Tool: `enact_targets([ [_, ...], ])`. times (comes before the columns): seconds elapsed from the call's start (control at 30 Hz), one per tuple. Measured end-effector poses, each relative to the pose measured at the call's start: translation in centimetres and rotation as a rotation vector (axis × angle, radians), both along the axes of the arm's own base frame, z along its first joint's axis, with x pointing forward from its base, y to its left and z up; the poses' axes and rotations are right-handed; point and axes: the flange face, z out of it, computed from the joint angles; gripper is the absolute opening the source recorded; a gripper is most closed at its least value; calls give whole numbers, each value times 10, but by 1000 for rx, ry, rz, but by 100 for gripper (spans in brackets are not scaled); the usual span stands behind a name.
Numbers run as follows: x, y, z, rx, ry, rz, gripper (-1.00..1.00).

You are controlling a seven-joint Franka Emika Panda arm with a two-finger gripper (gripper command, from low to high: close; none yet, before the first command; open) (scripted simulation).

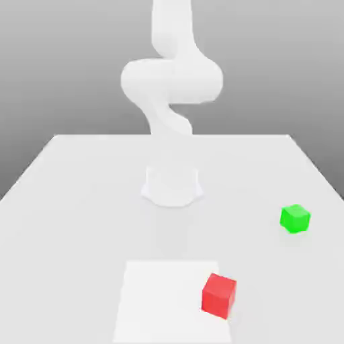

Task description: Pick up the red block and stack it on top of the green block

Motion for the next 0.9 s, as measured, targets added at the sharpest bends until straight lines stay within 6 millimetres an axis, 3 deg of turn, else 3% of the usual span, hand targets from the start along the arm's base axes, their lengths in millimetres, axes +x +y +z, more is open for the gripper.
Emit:
enact_targets([
  [0.17,54,19,-101,-89,155,213,0],
  [0.37,83,48,-228,-194,324,467,0],
  [0.53,79,69,-332,-283,459,683,0],
  [0.7,51,84,-429,-378,592,908,0],
  [0.9,42,82,-506,-405,633,969,0],
])
